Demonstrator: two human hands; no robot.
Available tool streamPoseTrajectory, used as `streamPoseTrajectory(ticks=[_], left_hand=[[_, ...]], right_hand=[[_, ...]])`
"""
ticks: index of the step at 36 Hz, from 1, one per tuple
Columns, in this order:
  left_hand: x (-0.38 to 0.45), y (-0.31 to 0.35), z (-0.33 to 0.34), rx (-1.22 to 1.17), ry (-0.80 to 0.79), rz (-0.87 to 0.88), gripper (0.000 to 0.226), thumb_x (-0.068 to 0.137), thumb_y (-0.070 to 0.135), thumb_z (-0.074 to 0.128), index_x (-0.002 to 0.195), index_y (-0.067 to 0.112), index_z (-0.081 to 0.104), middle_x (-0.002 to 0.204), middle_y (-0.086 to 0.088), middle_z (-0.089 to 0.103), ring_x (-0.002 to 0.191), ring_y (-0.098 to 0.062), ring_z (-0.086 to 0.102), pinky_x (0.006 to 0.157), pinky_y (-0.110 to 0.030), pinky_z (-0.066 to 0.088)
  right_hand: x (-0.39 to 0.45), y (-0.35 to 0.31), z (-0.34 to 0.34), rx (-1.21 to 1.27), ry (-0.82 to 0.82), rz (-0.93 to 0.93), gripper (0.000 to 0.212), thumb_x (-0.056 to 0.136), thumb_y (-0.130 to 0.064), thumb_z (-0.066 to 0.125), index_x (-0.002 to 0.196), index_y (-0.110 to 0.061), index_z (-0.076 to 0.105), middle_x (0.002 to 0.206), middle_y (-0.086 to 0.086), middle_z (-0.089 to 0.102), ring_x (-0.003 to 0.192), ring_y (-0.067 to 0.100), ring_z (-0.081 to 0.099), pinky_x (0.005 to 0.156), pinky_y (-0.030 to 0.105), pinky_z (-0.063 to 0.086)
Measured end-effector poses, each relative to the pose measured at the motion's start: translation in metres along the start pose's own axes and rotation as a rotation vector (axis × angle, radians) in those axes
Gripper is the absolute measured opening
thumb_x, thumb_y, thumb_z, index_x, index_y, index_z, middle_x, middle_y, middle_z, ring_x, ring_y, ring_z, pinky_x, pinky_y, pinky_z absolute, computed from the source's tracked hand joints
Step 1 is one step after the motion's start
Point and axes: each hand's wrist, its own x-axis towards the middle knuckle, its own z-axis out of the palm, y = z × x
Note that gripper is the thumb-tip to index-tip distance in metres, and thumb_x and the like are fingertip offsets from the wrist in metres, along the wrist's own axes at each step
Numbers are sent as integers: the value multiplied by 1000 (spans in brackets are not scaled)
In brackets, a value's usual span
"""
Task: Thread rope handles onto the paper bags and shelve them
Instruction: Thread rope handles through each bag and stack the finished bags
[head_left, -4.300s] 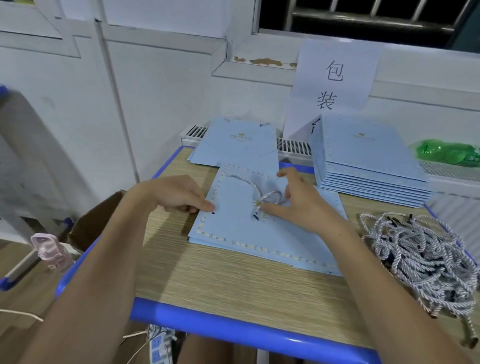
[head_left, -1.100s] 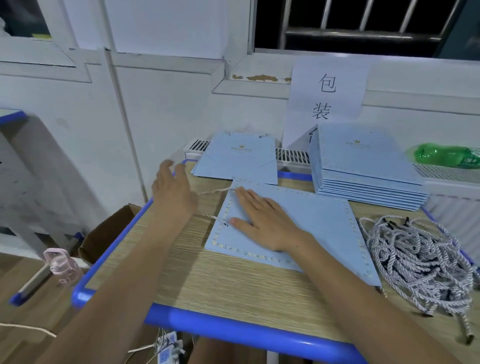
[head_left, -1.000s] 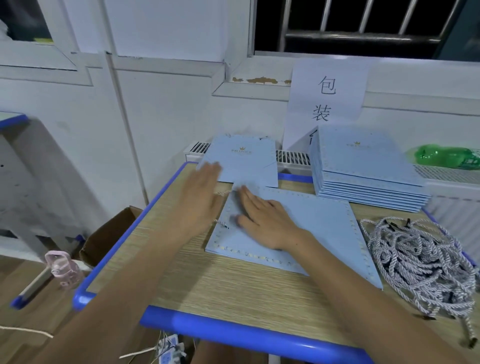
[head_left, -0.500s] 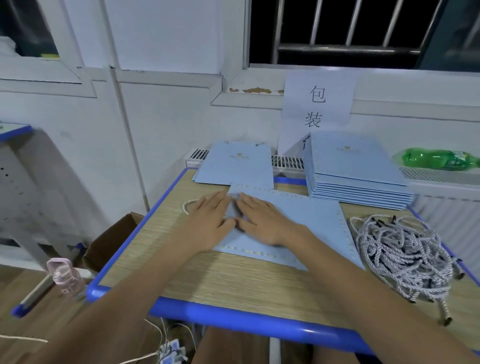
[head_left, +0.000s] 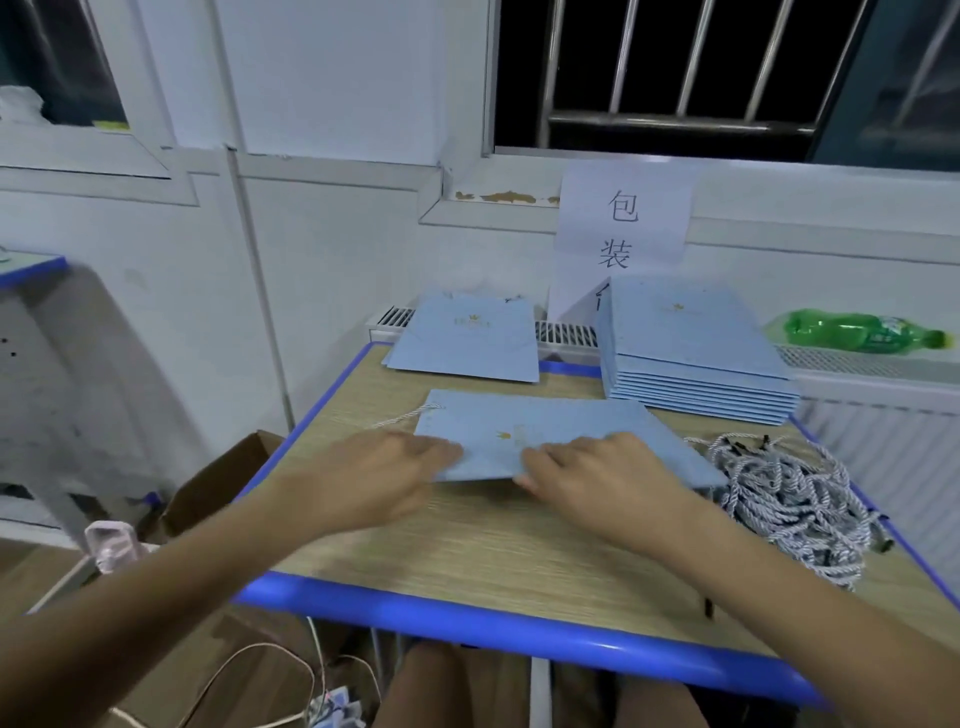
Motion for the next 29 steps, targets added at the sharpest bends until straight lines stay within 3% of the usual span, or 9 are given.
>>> streamPoseTrajectory(ticks=[2,5,9,11,17,21,24,26,29], left_hand=[[7,-15,-28,-145,-2,-48,56,75,25,34,127,27,55,117,1,66,98,-16,63,84,-27,49],[25,-34,-81,-347,169,-71,39,78,46,45,103,25,65,87,10,69,73,-5,59,72,-19,43],[59,-52,-131,-732,325,-281,5,85,18,68,85,20,64,68,16,67,65,5,59,62,-11,50],[78,-58,-145,-717,376,-390,10,89,26,64,85,16,64,73,10,66,67,-2,60,58,-17,53],[124,-66,-140,-561,-96,-584,17,90,31,63,99,18,58,84,2,64,69,-10,59,55,-23,43],[138,-63,-100,-494,-479,-614,30,88,7,63,117,13,57,70,-2,55,58,-10,52,46,-18,39],[141,-60,-58,-444,-387,-599,29,92,5,55,121,7,58,87,-7,60,70,-17,53,49,-15,42],[138,-61,-32,-397,-315,-576,30,91,6,55,121,10,59,117,-11,59,99,-23,56,76,-24,46],[127,-55,-3,-390,-278,-527,23,89,11,55,110,12,65,120,-7,59,111,-23,54,92,-28,41]], right_hand=[[13,12,-20,-44,165,5,38,95,-28,38,64,-17,57,45,-3,51,33,17,47,39,20,18],[43,32,-46,-80,334,173,36,95,-21,41,65,-14,60,44,-1,50,32,18,48,38,18,24],[77,56,-82,146,211,429,35,102,-35,31,105,-14,59,100,11,68,94,36,61,66,34,27],[87,73,-90,327,202,517,33,102,-33,32,102,-10,57,100,13,63,96,37,52,67,33,25],[85,83,-64,714,-9,648,31,97,-15,41,66,-10,38,60,6,30,53,16,23,37,17,21],[43,71,-8,891,-247,820,35,95,-7,38,61,-17,36,60,3,34,54,15,28,47,26,20],[11,63,24,957,-353,917,32,90,1,39,71,-22,52,72,-2,53,66,12,46,57,25,35],[-3,59,37,952,-439,911,26,89,-2,43,88,-23,57,92,0,61,85,17,57,72,28,43],[-11,65,54,794,-479,865,26,92,-10,45,116,-11,56,118,9,59,107,26,55,79,29,40]])
